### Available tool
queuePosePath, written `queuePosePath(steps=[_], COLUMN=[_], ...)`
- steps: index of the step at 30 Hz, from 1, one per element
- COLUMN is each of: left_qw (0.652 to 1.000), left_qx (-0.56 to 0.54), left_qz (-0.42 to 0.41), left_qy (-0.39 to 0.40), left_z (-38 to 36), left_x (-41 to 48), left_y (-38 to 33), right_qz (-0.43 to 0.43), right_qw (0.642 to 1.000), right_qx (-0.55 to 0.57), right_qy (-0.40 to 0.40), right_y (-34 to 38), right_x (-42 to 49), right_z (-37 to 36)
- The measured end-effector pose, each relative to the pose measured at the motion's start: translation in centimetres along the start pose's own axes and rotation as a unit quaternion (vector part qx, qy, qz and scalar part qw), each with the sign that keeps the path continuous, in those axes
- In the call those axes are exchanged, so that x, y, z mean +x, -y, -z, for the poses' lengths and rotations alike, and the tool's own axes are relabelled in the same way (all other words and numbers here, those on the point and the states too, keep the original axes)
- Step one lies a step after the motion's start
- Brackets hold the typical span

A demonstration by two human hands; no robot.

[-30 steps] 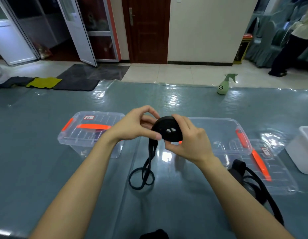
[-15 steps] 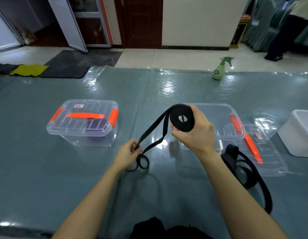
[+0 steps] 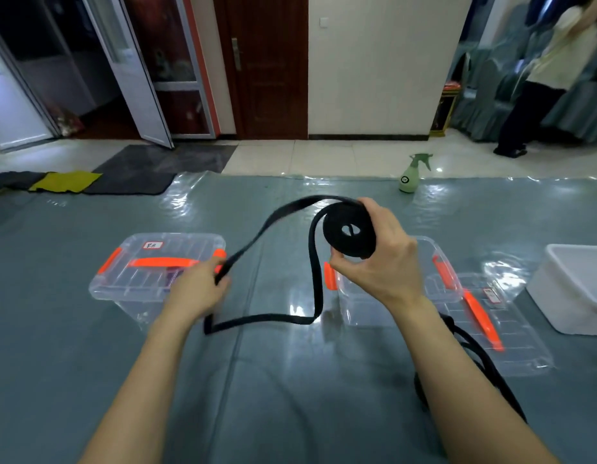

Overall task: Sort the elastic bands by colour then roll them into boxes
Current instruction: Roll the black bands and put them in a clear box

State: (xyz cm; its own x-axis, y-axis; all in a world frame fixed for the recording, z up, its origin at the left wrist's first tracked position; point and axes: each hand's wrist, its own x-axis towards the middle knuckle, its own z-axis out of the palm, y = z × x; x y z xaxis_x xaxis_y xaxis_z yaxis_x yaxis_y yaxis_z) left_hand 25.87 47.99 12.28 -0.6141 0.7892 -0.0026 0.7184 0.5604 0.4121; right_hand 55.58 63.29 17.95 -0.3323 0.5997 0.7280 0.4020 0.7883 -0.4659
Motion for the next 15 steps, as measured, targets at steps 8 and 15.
queuePosePath(steps=[8, 15], left_qw=[0.849, 0.868], left_qx=[-0.496, -0.424], left_qz=[-0.178, -0.257], left_qy=[0.045, 0.04], left_z=[0.6, 4.8], left_x=[-4.2, -3.2], left_y=[-11.6, -14.0], right_qz=[0.095, 0.133], right_qw=[0.994, 0.989], right_qx=[-0.036, -0.043], right_qy=[0.045, 0.055], right_y=[1.5, 1.3], right_x=[0.6, 1.1], right_z=[0.5, 2.6])
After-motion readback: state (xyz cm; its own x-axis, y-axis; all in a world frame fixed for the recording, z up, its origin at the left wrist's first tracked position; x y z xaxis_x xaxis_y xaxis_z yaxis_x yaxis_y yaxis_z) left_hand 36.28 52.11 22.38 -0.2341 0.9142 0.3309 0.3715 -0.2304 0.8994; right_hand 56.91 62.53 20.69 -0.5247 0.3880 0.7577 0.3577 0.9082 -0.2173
